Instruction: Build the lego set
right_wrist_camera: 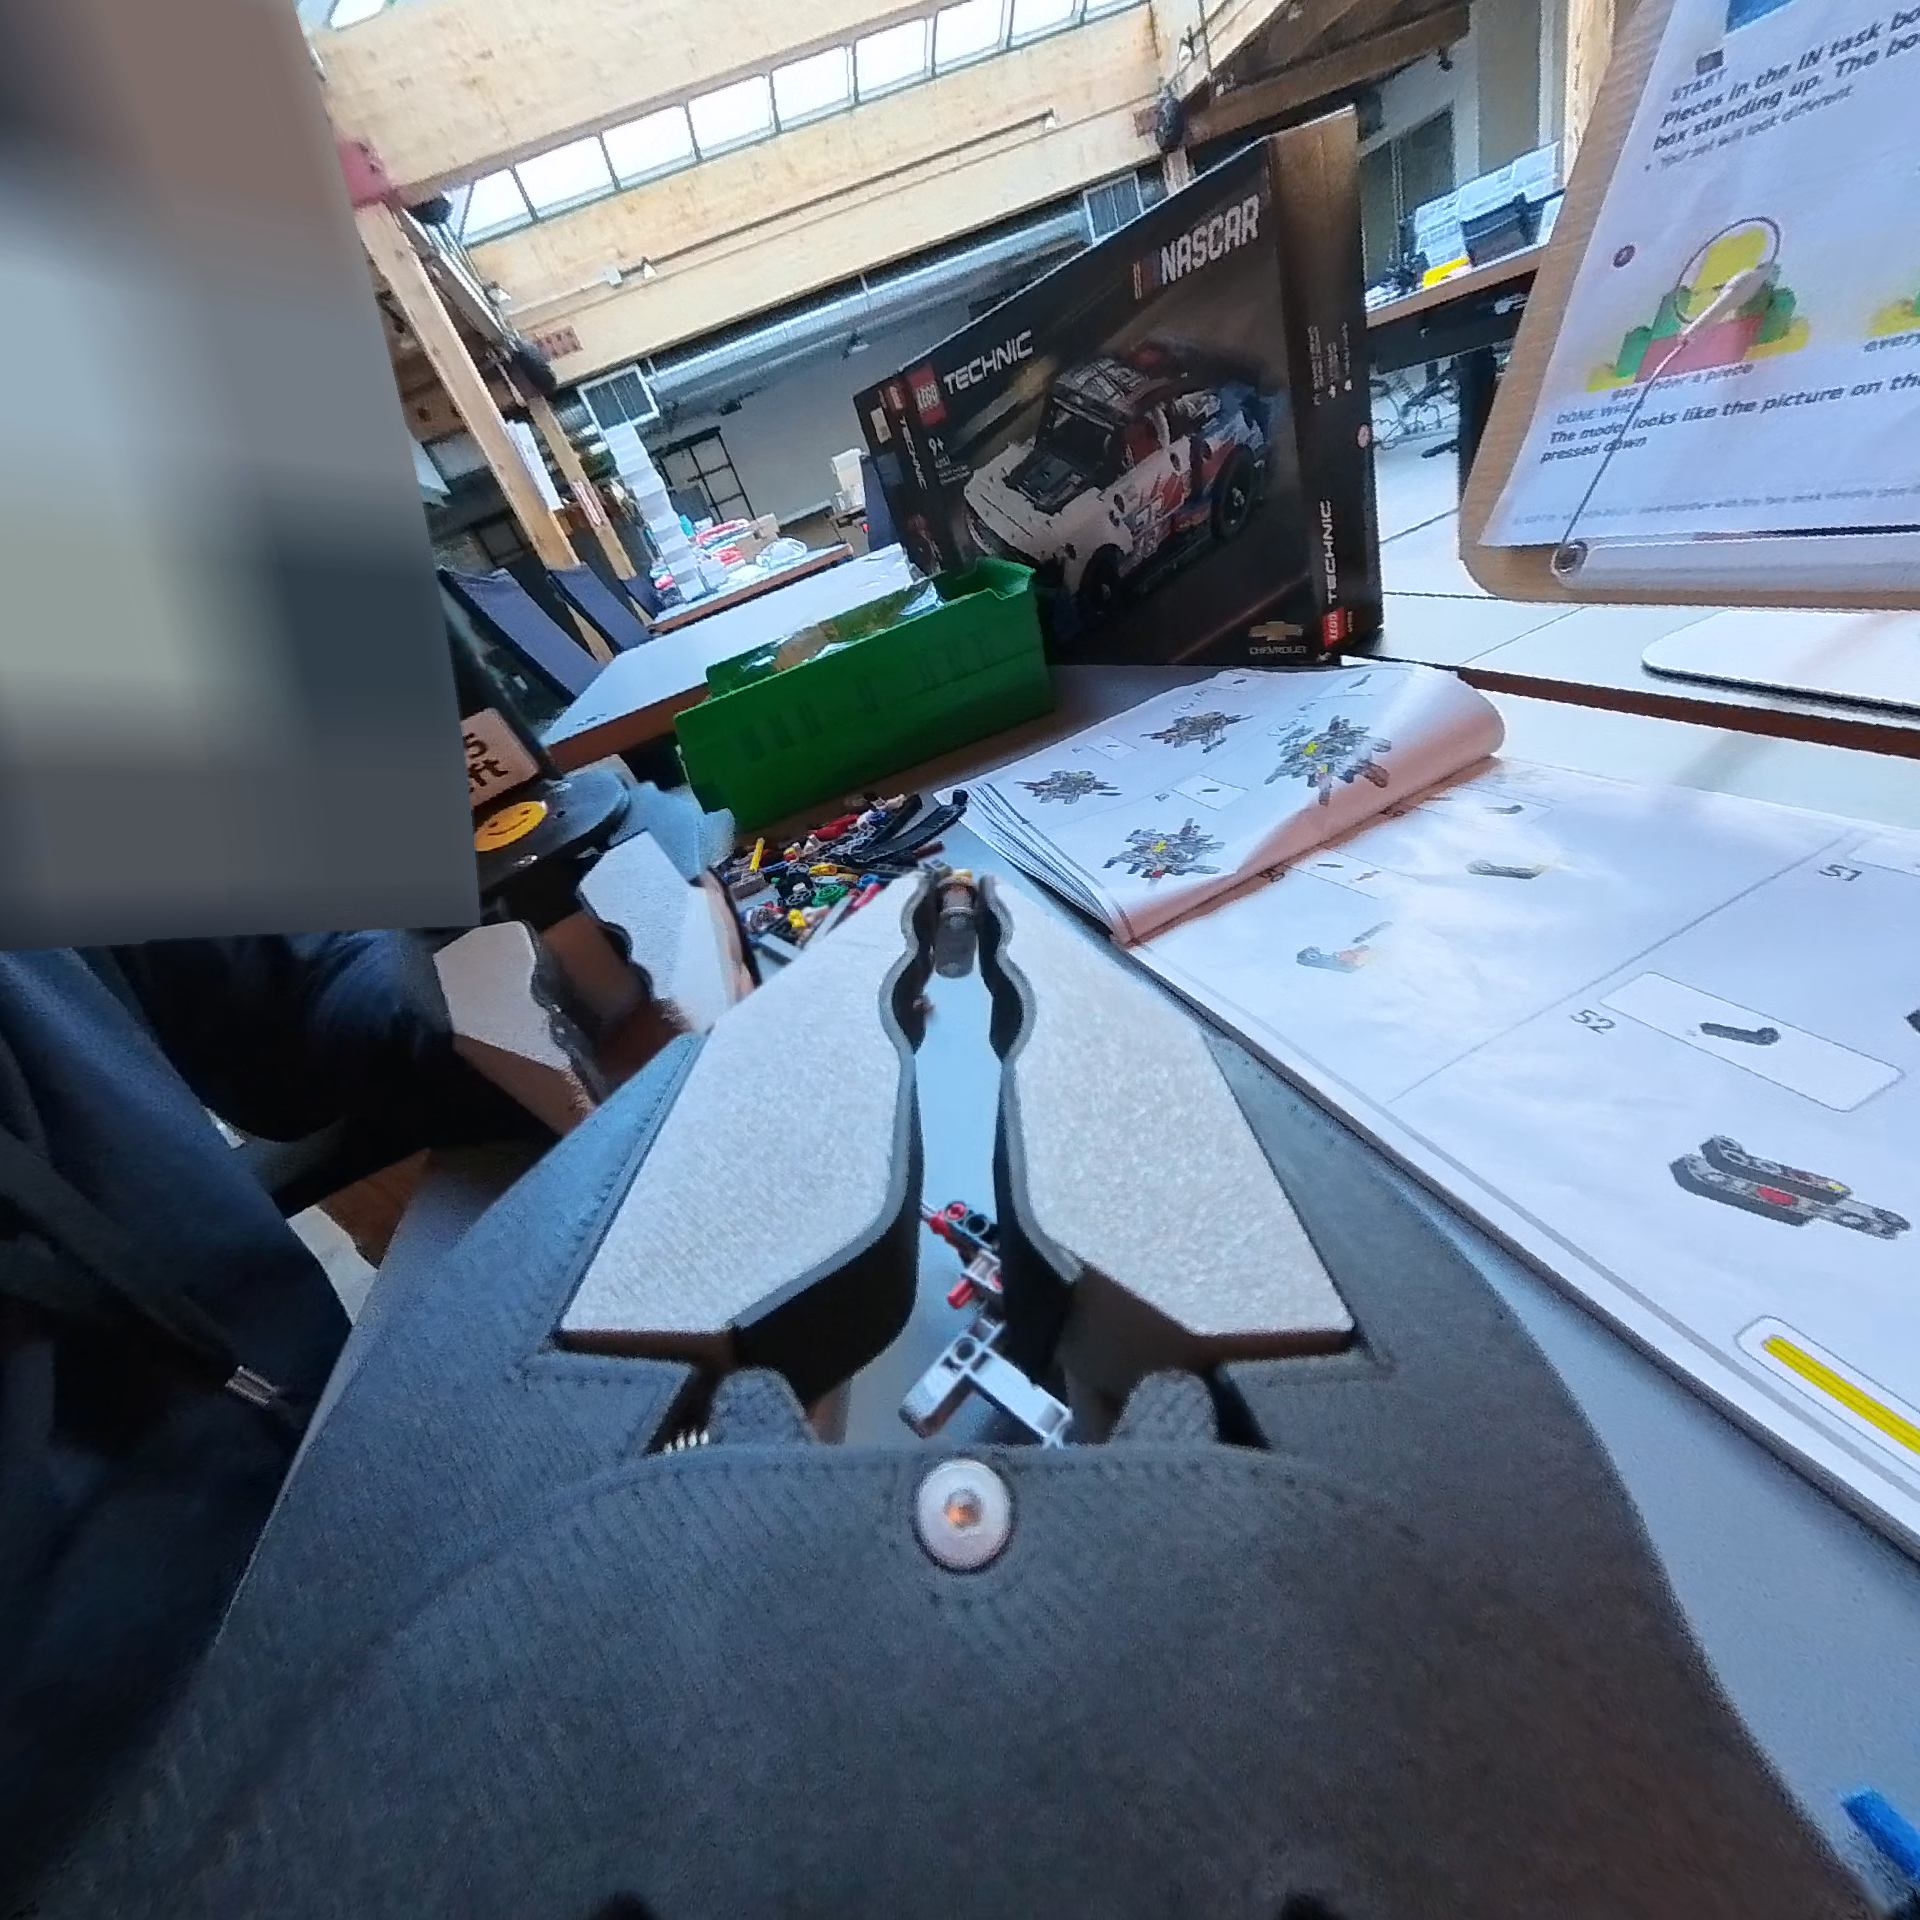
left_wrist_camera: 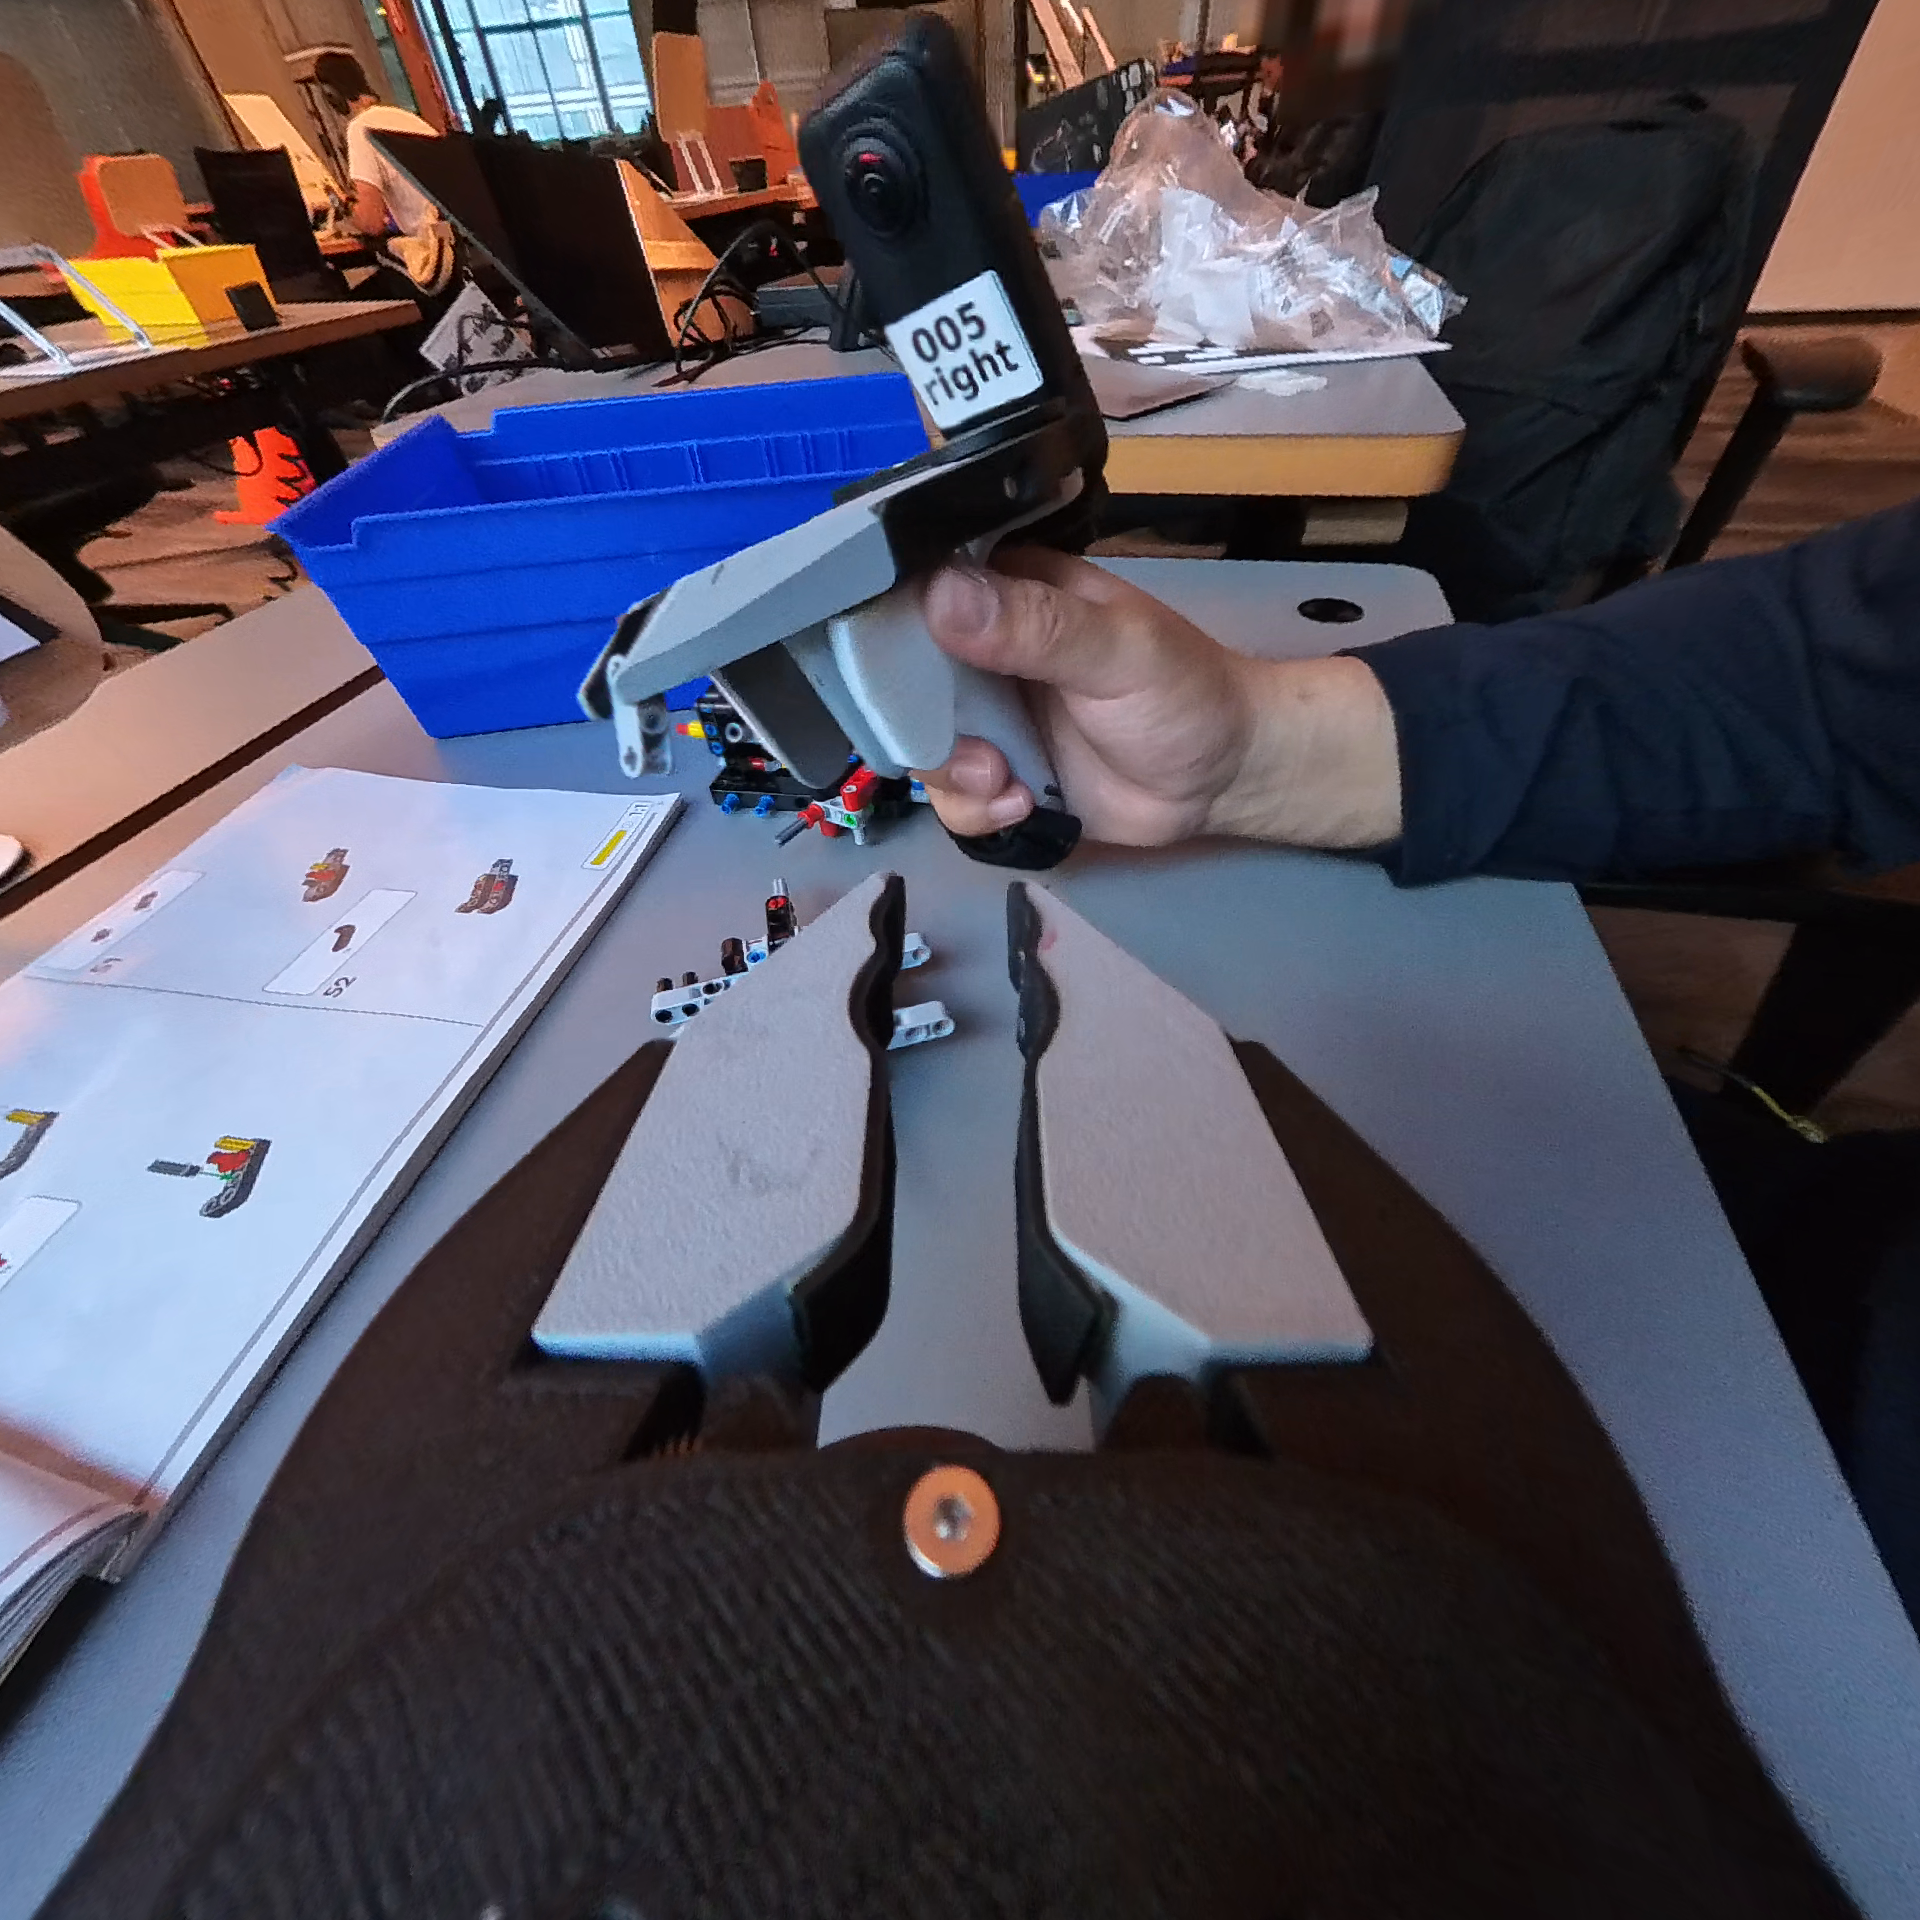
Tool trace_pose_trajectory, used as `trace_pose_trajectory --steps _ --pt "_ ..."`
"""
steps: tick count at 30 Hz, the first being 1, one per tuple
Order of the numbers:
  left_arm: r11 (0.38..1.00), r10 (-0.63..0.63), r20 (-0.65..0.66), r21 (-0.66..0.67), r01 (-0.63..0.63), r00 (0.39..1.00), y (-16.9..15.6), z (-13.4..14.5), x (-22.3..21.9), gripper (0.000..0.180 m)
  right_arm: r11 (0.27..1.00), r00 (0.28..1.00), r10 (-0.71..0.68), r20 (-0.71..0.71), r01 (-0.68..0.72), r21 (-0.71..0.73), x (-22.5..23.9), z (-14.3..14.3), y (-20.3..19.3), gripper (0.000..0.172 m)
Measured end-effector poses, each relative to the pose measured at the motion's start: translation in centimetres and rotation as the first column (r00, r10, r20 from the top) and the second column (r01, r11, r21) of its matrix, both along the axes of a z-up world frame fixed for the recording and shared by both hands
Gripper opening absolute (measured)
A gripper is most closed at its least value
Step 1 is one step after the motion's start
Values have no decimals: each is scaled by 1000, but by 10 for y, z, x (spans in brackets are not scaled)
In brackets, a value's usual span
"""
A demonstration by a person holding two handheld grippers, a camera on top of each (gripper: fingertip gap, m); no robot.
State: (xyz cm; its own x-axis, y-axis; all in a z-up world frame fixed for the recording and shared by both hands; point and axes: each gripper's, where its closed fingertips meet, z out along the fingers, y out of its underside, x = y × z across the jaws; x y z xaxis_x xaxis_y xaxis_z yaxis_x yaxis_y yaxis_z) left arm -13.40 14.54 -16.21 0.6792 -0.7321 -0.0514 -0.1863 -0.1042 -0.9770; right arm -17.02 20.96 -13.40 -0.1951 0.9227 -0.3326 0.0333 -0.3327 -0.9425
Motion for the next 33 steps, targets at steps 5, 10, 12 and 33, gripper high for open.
trace_pose_trajectory --steps 5,10,12,33 --pt "1000 -8 -73 29 10 997 -3 -5 7 16 1000 1000 -14 3 14 -5 3 -1 8 4" --pt "996 -28 -141 74 39 990 -9 -7 13 14 999 999 -36 6 36 -7 6 -2 15 4" --pt "993 -34 -183 105 54 983 -11 -8 17 13 999 999 -39 0 39 -17 7 -1 17 4" --pt "982 -43 -331 159 101 942 -18 -22 28 9 999 1000 -27 9 27 -43 5 -6 17 4"
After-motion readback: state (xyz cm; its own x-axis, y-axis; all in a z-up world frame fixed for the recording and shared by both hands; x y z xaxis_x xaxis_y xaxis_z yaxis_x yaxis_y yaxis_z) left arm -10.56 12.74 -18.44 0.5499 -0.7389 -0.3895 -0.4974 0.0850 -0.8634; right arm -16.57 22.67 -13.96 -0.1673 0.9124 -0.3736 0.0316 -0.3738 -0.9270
